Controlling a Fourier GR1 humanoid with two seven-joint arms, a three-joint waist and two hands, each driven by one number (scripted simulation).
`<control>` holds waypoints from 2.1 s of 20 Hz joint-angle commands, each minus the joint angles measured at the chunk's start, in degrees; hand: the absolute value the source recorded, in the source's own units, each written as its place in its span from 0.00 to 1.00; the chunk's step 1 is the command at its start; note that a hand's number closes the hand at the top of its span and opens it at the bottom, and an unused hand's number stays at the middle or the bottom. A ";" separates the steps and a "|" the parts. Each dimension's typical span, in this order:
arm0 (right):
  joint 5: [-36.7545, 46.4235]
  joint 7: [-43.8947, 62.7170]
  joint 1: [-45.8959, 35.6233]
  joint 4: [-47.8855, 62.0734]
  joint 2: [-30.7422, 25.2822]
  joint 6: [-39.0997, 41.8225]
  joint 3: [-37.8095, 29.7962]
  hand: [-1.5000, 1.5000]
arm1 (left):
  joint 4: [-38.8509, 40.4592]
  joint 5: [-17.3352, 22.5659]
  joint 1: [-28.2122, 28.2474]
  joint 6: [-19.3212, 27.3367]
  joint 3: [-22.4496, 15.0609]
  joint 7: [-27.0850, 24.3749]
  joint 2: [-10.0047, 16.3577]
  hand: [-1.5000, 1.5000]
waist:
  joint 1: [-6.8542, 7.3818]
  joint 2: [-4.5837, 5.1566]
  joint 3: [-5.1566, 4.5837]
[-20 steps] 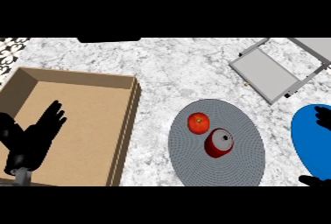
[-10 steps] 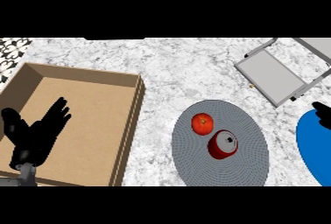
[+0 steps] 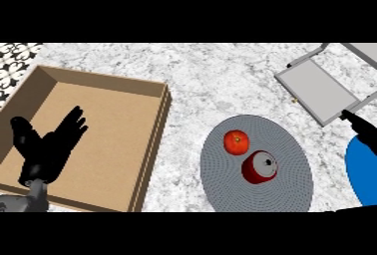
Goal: Pick the can from the placemat and place it in the tiered shelf
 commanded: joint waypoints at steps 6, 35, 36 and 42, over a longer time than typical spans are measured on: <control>7.87 11.89 -10.94 4.87 5.59 1.90 13.46 0.00 | 5.48 -2.41 1.16 1.49 -2.62 -1.92 -5.35 0.50 | -0.77 0.64 -1.14; 29.37 14.01 -15.24 26.15 22.75 3.47 22.50 0.00 | 1.79 -3.65 4.51 1.71 -2.17 -1.02 -5.74 0.50 | -2.05 0.36 -0.99; 32.85 13.99 -15.26 29.47 26.64 1.23 25.38 0.00 | 5.07 -2.81 1.15 0.57 -0.77 -0.64 -5.22 0.50 | -2.27 0.60 -1.03; 34.83 12.31 -14.83 30.23 29.60 1.68 23.44 0.00 | 4.67 -3.22 2.44 0.25 -0.22 -1.60 -5.46 0.50 | -2.13 0.47 -1.01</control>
